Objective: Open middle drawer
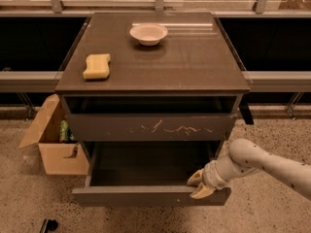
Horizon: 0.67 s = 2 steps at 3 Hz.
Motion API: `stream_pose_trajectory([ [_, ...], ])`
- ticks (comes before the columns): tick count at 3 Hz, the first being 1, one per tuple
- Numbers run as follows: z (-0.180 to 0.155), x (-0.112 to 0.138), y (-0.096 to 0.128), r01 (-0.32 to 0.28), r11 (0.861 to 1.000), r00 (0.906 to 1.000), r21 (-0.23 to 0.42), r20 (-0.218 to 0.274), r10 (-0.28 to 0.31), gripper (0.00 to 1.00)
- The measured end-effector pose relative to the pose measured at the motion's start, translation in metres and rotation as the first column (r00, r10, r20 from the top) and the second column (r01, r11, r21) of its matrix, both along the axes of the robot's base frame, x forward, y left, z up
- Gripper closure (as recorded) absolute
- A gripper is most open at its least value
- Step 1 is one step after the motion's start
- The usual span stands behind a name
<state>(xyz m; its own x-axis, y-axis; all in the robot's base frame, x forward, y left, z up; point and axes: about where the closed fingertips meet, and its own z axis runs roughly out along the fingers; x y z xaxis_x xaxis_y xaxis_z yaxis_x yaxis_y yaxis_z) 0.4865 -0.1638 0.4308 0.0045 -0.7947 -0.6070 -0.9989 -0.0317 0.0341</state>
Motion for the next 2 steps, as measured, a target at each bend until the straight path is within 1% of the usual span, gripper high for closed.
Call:
stream_pose_trajectory([
  [1, -0.0004, -0.0054, 0.0010, 0.000, 1.000, 0.9999, 0.023, -0.012, 0.001, 0.74],
  [2, -0.0004, -0.0054, 0.0010, 0.000, 1.000, 0.9999, 0.023, -0.012, 0.001, 0.49],
])
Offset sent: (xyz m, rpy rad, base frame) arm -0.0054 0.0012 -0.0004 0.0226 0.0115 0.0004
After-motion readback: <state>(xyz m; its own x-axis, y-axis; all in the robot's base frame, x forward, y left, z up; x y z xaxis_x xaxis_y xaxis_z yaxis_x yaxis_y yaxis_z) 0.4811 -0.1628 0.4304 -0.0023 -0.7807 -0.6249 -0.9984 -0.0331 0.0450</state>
